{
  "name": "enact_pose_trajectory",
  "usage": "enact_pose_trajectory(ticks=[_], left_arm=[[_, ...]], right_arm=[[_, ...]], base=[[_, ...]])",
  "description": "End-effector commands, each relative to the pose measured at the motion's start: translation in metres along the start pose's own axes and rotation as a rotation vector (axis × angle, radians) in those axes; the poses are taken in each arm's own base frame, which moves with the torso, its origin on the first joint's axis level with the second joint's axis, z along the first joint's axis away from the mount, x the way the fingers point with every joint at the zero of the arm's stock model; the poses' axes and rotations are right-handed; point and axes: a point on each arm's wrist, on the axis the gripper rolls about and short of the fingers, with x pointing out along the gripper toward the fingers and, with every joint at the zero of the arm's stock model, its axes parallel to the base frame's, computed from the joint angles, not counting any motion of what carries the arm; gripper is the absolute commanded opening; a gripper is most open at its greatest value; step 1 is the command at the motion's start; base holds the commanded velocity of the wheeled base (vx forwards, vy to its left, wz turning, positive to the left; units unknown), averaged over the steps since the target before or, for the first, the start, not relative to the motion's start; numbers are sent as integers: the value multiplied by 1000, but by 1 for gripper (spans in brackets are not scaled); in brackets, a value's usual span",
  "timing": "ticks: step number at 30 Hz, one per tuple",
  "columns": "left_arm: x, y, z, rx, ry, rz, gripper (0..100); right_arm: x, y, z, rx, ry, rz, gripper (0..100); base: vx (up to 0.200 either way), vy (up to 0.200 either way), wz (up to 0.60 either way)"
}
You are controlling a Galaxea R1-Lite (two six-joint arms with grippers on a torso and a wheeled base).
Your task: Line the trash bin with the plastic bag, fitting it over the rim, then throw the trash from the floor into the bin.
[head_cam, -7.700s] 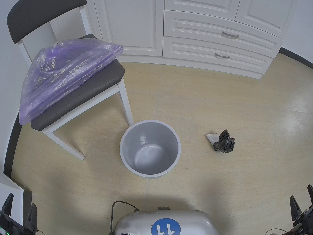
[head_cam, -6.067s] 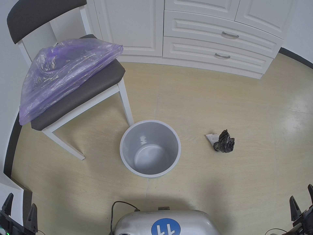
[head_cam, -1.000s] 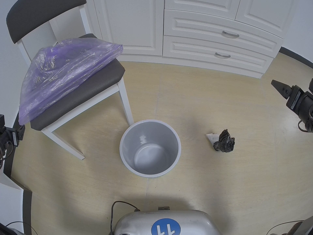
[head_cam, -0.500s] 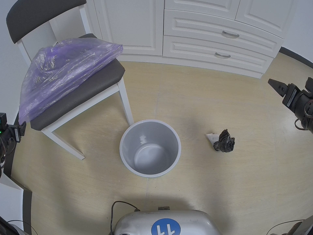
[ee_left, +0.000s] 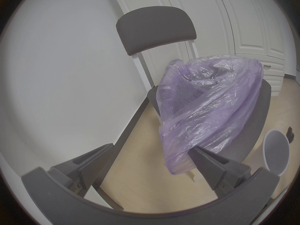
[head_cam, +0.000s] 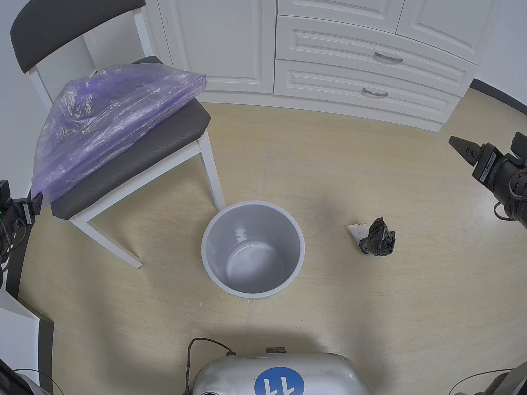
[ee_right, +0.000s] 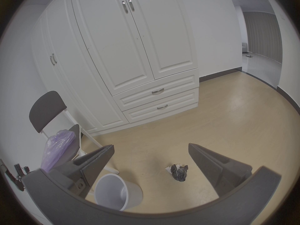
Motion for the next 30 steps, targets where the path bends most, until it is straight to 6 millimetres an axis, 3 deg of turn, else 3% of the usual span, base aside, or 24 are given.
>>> enact_pose_trajectory(ticks=[1, 8, 17, 22, 30], left_arm=[[3, 1, 1, -2, 0, 8, 100], [9, 2, 4, -14, -20, 54, 100], [-6, 5, 26, -40, -182, 104, 100], [-5, 3, 22, -39, -168, 95, 100], [16, 0, 0, -39, -82, 69, 100]], right_arm=[[-1, 0, 1, 2, -6, 3, 100], [-3, 0, 3, 5, -12, 5, 100], [-3, 0, 3, 5, -14, 6, 100], [-4, 0, 4, 6, -15, 6, 100], [-3, 0, 2, 3, -8, 4, 100]], base=[[0, 0, 0], [0, 0, 0], [0, 0, 0], [0, 0, 0], [0, 0, 0]])
